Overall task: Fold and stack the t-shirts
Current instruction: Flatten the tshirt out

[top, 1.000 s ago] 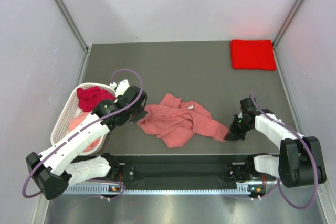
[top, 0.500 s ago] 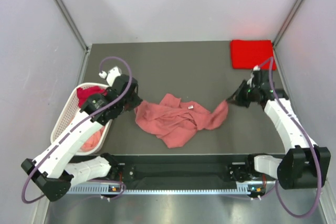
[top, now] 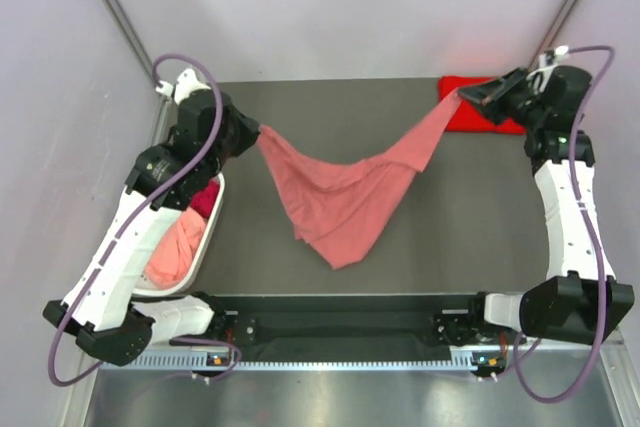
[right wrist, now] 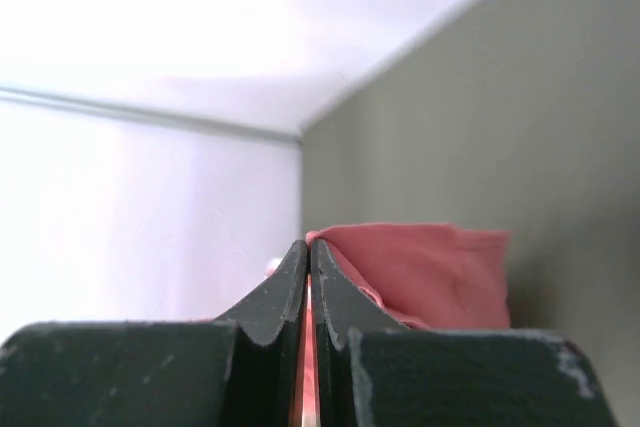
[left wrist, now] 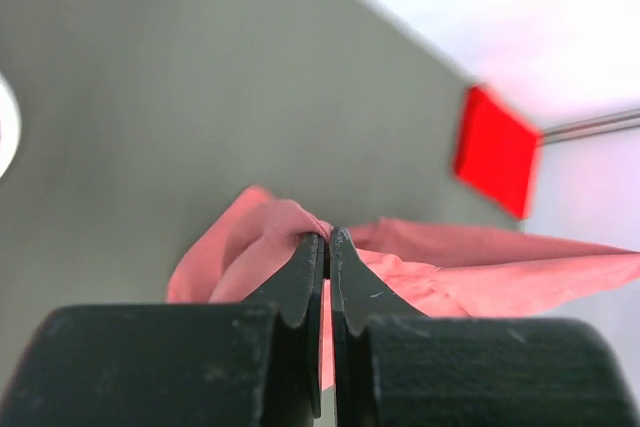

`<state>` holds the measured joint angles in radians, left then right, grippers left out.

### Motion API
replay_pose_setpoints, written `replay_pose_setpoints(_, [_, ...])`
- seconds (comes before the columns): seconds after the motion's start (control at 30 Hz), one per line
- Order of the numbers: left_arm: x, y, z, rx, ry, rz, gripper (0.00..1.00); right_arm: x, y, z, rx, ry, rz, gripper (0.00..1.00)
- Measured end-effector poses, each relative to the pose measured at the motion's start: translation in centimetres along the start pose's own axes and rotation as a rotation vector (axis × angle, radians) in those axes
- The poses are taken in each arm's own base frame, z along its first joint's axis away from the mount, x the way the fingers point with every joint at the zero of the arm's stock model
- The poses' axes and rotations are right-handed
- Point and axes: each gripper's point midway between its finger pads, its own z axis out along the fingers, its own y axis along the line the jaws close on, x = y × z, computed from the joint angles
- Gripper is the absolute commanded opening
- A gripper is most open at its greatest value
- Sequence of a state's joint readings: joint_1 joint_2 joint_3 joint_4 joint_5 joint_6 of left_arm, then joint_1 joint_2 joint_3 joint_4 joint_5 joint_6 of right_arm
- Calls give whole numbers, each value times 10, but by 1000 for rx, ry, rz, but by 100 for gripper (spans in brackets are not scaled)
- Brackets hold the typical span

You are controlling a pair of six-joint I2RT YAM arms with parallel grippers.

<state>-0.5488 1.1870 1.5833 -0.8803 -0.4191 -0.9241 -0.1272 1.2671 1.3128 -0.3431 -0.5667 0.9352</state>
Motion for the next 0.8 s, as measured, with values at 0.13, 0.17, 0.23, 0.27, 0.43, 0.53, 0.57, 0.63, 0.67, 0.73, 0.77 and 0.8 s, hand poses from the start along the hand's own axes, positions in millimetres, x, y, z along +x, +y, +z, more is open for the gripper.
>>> replay_pose_setpoints(0.13, [-37, -30, -14, 89, -82, -20, 0, -55, 42, -22, -128, -149, 37, 0])
replay_pose_setpoints(0.17, [-46, -36, -16, 104, -101, -23, 0, -73, 53, -31, -155, -195, 48, 0])
replay_pose_setpoints(0.23, [-70, -48, -19, 132, -154, -31, 0, -104, 72, -48, -203, -277, 50, 0])
replay_pose_setpoints(0.27, [-81, -52, -21, 140, -179, -32, 0, -120, 85, -58, -229, -317, 45, 0])
replay_pose_setpoints(0.43, [-124, -64, -27, 151, -300, -29, 0, -181, 158, -124, -361, -511, -53, 0])
replay_pose_setpoints(0.53, [-136, -57, -30, 118, -356, -21, 0, -186, 199, -164, -440, -588, -135, 0])
replay_pose_setpoints(0.57, [-138, -54, -30, 108, -373, -21, 0, -183, 210, -173, -460, -602, -154, 0])
replay_pose_setpoints(0.63, [-137, -44, -28, 76, -393, -17, 0, -170, 226, -190, -491, -617, -189, 0])
replay_pose_setpoints(0.67, [-134, -37, -26, 56, -399, -16, 0, -163, 233, -196, -502, -617, -203, 0])
replay_pose_setpoints(0.73, [-128, -27, -23, 29, -394, -9, 0, -150, 242, -206, -509, -620, -231, 0])
replay_pose_setpoints(0.77, [-126, -24, -21, 21, -389, -6, 0, -143, 246, -212, -510, -624, -248, 0])
replay_pose_setpoints(0.8, [-123, -22, -19, 15, -382, -2, 0, -138, 248, -216, -506, -627, -262, 0])
